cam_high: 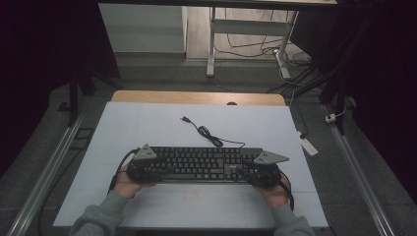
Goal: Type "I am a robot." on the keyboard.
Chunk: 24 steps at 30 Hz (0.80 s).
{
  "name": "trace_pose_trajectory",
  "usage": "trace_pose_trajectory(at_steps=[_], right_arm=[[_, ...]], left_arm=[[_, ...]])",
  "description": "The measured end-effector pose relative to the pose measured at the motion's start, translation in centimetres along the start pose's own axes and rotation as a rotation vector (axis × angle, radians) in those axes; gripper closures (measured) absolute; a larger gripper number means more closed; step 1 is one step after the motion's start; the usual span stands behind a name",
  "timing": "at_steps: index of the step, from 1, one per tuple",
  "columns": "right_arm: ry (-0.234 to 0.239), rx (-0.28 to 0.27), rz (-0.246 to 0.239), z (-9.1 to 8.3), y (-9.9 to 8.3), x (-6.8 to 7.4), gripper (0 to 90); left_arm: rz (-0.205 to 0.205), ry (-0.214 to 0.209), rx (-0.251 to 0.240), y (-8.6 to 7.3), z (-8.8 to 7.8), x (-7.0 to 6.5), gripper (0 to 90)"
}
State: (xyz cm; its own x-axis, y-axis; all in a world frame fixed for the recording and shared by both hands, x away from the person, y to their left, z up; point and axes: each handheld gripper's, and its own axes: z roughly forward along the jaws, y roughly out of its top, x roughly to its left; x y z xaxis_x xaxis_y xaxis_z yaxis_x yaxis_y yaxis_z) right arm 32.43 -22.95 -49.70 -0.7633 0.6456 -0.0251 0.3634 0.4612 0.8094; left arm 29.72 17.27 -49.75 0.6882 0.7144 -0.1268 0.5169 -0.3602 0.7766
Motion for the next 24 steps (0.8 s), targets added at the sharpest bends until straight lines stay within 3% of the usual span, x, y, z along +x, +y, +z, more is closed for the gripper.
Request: trace_pose_trajectory(at_steps=[11,24], right_arm=[[0.001,0.002,-0.001,0.0,0.0,0.0,57.3],[-0.001,0.009,-0.001,0.1,-0.1,0.0,57.3]], left_arm=[[-0.026,0.032,-0.003,0.0,-0.7,0.8,35.7],[-0.046,0.076,0.002,-0.1,-1.3,1.7,36.2]])
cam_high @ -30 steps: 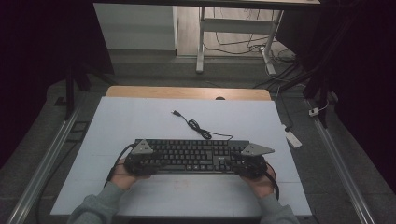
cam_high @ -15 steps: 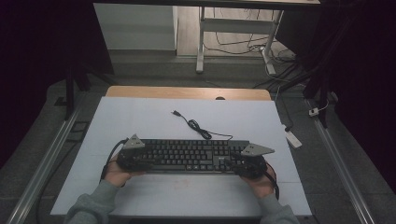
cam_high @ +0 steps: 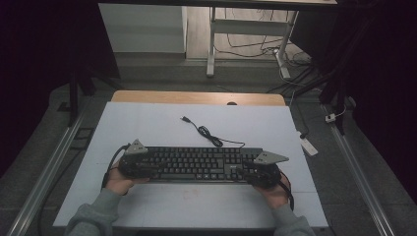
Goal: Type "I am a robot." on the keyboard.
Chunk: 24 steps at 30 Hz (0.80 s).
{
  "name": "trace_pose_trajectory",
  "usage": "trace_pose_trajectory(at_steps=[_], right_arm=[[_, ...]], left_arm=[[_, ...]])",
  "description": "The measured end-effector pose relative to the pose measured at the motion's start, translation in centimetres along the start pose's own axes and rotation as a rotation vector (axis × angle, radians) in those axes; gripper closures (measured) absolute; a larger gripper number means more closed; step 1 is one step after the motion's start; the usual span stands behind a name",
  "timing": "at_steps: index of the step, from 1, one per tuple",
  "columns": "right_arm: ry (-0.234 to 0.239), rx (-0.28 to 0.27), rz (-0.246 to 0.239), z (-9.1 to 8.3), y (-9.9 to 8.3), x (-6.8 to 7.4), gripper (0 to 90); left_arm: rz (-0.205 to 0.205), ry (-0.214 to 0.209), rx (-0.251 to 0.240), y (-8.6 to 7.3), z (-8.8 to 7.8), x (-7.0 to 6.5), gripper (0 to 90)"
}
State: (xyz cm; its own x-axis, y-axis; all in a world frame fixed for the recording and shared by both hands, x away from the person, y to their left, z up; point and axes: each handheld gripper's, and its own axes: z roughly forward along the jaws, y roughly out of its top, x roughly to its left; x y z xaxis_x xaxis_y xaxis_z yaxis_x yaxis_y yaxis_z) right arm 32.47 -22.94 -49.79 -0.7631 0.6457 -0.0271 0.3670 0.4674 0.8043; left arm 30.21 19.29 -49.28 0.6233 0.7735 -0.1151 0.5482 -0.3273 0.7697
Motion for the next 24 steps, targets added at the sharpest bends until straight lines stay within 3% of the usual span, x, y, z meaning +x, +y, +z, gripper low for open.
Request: trace_pose_trajectory(at_steps=[13,24], right_arm=[[-0.004,0.003,0.0,0.0,0.0,0.0,57.2],[-0.003,0.002,0.001,0.1,-0.1,0.1,57.2]], left_arm=[[-0.023,0.041,0.027,-0.5,0.1,1.3,38.0],[-0.022,0.066,0.067,-1.0,0.5,2.0,50.6]])
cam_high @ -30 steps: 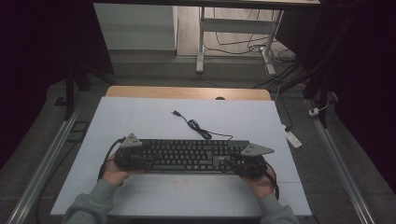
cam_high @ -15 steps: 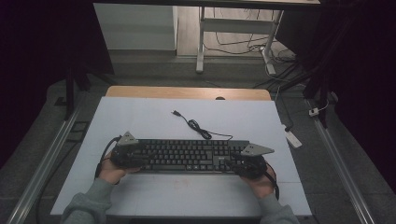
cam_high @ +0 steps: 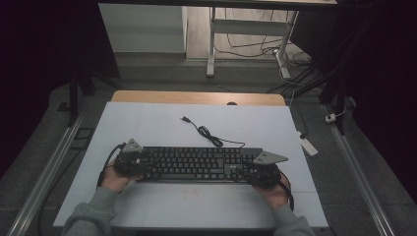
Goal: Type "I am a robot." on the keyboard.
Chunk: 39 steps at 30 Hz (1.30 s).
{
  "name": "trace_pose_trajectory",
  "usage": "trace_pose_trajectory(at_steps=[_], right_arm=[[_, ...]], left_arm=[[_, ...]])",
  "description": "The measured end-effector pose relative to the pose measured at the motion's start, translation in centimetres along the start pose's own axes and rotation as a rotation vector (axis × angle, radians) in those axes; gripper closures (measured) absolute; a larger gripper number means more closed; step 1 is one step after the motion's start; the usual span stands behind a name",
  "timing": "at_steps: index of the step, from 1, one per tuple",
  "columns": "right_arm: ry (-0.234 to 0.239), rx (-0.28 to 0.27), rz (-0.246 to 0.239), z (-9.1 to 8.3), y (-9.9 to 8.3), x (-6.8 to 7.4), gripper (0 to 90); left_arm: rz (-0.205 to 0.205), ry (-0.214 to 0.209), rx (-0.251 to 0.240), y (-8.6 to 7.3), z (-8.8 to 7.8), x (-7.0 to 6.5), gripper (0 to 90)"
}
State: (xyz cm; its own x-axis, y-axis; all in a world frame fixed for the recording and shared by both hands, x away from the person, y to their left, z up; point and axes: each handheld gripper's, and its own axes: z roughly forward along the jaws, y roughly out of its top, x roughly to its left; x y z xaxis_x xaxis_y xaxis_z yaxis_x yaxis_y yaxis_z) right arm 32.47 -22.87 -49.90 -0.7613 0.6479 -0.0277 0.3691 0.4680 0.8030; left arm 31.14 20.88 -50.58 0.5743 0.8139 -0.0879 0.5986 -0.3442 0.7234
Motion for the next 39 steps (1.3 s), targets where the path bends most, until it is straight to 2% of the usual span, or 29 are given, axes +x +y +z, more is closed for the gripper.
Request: trace_pose_trajectory(at_steps=[8,14,17,27,39], right_arm=[[-0.002,0.007,0.0,0.0,0.0,0.0,57.2],[-0.003,0.005,-0.001,0.1,0.0,0.0,57.2],[-0.004,0.006,-0.002,0.1,0.0,0.0,57.1],[-0.006,0.009,-0.005,0.1,0.0,0.0,57.1],[-0.007,0.008,-0.005,0.1,-0.1,0.0,57.0]], left_arm=[[-0.003,0.008,0.023,-0.3,0.3,0.4,62.3],[0.002,0.0,0.036,-0.4,0.5,0.5,81.1],[0.003,-0.007,0.046,-0.4,0.6,0.6,87.6],[0.025,0.003,0.085,-0.5,1.3,0.3,89.0],[0.026,0.003,0.095,-0.6,1.4,0.3,89.1]])
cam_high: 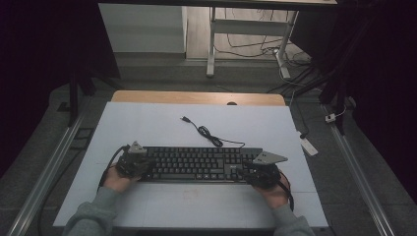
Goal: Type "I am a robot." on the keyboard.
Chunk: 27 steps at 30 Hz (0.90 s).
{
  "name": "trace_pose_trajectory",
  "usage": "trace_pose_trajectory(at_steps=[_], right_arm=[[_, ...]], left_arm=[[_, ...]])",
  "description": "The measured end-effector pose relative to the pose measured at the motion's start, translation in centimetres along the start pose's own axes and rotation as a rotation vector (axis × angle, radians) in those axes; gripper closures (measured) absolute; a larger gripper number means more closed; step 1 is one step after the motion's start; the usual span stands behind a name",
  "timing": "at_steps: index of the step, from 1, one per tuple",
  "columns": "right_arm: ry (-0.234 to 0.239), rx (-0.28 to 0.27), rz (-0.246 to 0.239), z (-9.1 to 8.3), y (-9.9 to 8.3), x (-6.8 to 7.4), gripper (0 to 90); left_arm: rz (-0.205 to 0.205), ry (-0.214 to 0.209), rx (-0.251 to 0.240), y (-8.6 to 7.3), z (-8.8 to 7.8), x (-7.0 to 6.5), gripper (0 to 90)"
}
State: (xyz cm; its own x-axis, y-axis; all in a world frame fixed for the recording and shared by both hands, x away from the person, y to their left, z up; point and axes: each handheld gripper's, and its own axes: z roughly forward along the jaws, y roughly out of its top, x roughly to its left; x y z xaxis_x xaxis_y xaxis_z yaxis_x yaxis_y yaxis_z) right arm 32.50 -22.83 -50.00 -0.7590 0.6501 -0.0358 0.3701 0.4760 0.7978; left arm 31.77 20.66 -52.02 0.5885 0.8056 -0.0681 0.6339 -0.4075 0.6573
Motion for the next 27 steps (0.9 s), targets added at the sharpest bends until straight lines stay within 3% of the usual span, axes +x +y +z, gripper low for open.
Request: trace_pose_trajectory(at_steps=[6,11,13,20,23,27], right_arm=[[-0.001,0.001,0.0,0.0,0.0,0.0,57.0],[-0.001,0.001,0.0,0.0,0.0,0.0,57.0],[0.0,-0.001,0.001,0.0,0.0,0.0,57.0],[-0.001,-0.002,0.002,-0.1,0.0,-0.1,57.0],[0.0,-0.002,0.001,-0.1,0.0,0.0,57.0],[-0.001,-0.003,0.002,-0.1,0.0,0.0,57.0]], left_arm=[[0.002,0.001,0.016,-0.1,0.2,0.0,89.1],[0.006,0.009,0.0,-0.1,0.1,-0.1,89.1],[0.004,0.003,-0.03,0.0,-0.3,-0.2,88.5],[-0.028,-0.012,-0.146,0.3,-2.0,-0.1,62.3],[-0.044,-0.011,-0.164,0.4,-2.3,0.0,50.4],[-0.06,-0.009,-0.17,0.4,-2.5,0.3,41.4]])
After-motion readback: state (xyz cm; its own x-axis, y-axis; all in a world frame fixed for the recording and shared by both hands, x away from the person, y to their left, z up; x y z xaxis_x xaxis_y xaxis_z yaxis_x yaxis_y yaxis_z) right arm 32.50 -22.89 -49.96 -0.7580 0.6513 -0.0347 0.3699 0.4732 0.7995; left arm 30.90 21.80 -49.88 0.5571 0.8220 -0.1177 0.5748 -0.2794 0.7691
